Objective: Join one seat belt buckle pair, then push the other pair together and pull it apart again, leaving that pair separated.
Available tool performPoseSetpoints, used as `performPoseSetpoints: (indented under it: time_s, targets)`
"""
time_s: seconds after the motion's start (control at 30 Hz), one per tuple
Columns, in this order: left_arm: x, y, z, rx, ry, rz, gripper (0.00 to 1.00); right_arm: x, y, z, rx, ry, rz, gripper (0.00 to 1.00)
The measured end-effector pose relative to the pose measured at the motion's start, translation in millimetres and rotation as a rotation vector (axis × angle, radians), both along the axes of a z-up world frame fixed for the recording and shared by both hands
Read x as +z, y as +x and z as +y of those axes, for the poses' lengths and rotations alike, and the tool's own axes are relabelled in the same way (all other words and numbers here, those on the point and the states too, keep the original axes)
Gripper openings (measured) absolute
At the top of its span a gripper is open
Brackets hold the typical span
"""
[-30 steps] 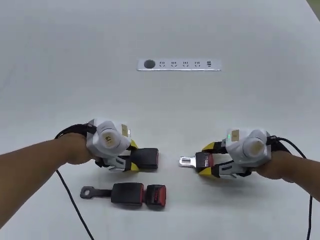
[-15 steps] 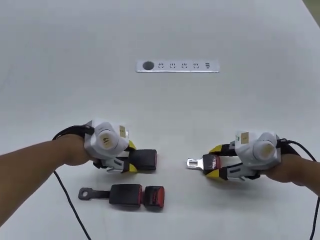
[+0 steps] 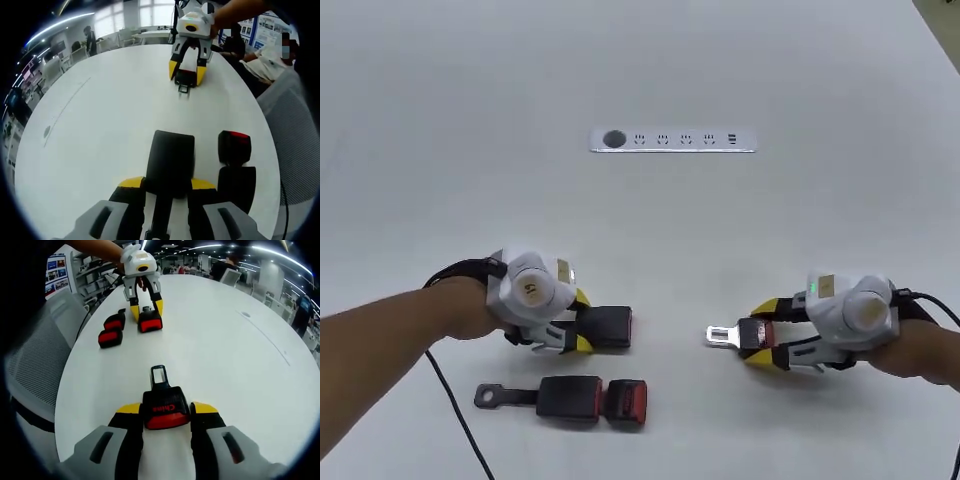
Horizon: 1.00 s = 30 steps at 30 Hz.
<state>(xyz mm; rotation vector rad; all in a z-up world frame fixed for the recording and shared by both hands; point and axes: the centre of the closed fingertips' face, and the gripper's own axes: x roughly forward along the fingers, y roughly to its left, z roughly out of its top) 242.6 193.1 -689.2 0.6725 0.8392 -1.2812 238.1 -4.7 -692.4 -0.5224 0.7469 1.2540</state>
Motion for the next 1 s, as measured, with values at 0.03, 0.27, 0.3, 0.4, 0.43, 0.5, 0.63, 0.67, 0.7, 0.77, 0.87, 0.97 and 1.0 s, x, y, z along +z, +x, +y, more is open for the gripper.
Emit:
performPoseSetpoints:
  time_s: [0.03,0.27,0.3,0.4,0.43,0.5,0.63,0.67,0.7,0.77,0.87,0.97,1.0]
  targets:
    - [0.1,0.0,-0.1,0.000,0.000,0.000,0.33,-0.1,-0.8,0.0,0.002,-0.002,-0.002,0.36]
    - [1.7,-0.8,-1.5,0.009,0.004,0.001,0.34,-0.4,0.1,0.9,-0.007,0.008,-0.007,0.36]
    - [2.0,-1.0,-1.8,0.006,0.004,-0.001,0.34,-0.7,-0.4,0.2,-0.006,0.008,-0.007,0.36]
    - [1.4,-0.4,-1.5,0.000,0.005,-0.005,0.34,-0.3,-1.3,0.6,-0.002,0.004,-0.010,0.36]
    - [1.5,-0.3,-1.6,-0.004,0.004,-0.008,0.34,-0.6,-2.0,-0.2,-0.002,0.002,-0.015,0.36]
    - [2.2,-0.1,-1.8,0.011,0.000,-0.011,0.34,-0.9,-1.6,0.1,-0.005,0.001,-0.026,0.37]
    - [2.4,1.1,1.7,0.036,0.006,-0.029,0.41,0.9,3.8,0.5,-0.123,0.017,0.015,0.38]
    - [2.5,-0.7,2.5,0.036,0.010,-0.031,0.44,3.4,6.5,1.5,-0.144,0.037,0.019,0.40]
    - [2.5,-2.7,3.8,0.031,0.015,-0.036,0.50,5.0,7.7,1.3,-0.166,0.042,0.012,0.41]
    - [2.6,-4.5,6.9,0.034,0.018,-0.046,0.63,7.0,12.4,0.3,-0.192,0.058,-0.010,0.46]
    - [7.1,-1.8,9.7,0.153,-0.024,-0.019,0.67,14.5,18.6,1.4,-0.261,0.092,-0.025,0.58]
    - [16.2,0.8,7.4,0.229,-0.091,-0.017,0.75,27.8,22.8,0.2,-0.334,0.118,-0.066,0.62]
    - [17.8,1.0,7.7,0.271,-0.114,0.007,0.77,30.4,24.2,-0.1,-0.354,0.126,-0.076,0.63]
